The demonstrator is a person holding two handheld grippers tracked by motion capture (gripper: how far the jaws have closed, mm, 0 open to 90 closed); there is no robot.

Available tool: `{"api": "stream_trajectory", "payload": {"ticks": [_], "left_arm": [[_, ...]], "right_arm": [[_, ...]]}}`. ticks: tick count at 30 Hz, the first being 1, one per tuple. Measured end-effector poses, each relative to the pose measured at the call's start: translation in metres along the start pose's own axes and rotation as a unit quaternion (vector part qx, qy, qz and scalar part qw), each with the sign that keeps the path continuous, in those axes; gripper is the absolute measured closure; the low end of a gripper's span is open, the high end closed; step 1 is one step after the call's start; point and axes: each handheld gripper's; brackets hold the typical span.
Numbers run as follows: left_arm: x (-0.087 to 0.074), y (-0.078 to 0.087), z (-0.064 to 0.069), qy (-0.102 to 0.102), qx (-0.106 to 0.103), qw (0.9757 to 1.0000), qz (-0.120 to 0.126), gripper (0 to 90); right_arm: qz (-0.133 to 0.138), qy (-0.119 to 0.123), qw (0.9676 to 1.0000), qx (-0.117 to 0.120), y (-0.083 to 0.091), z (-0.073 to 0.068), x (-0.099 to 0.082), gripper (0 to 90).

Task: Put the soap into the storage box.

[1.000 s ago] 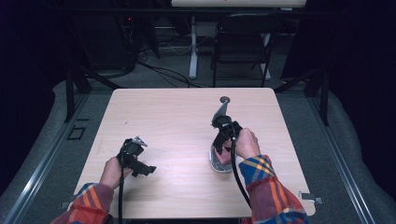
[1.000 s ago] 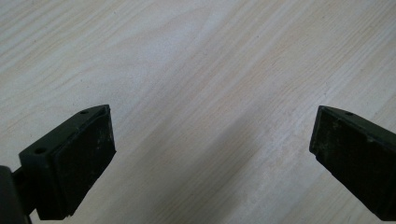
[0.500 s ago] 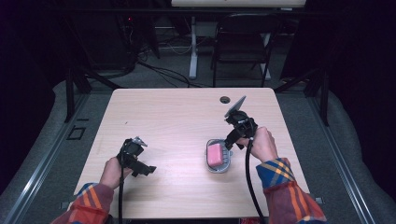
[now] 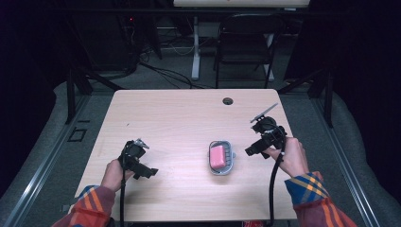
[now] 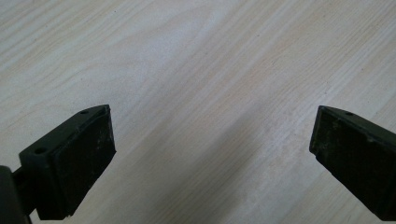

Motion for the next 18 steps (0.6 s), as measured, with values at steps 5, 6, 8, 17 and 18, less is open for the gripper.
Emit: {"api": "stream_trajectory", "payload": {"ticks": [5,6,8,17,18], "left_arm": [[-0.001,0.0,-0.001,0.003,0.0,1.0,-0.001,0.1],[-0.001,0.0,-0.001,0.003,0.0,1.0,-0.001,0.1],[-0.001,-0.001,-0.001,0.004,-0.001,1.0,-0.002,0.1],[-0.001,-0.002,-0.001,0.005,-0.001,1.0,-0.005,0.1],[-0.001,-0.002,-0.002,0.007,-0.002,1.0,-0.005,0.1]], "right_arm": [[0.006,-0.004,0.9999,-0.013,0.001,0.009,-0.021,10.9],[0.007,-0.007,0.9998,-0.017,0.001,0.011,-0.025,9.3],[0.006,-0.012,0.9997,-0.022,0.0,0.016,-0.032,6.5],[0.027,-0.023,0.9987,-0.036,-0.01,0.024,-0.063,0.1],[0.04,-0.026,0.9983,-0.032,-0.013,0.022,-0.071,0.2]]}}
Point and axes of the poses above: each handheld gripper's, and its own axes: y roughly backward along the jaws, x roughly out of its top, z roughly to its right
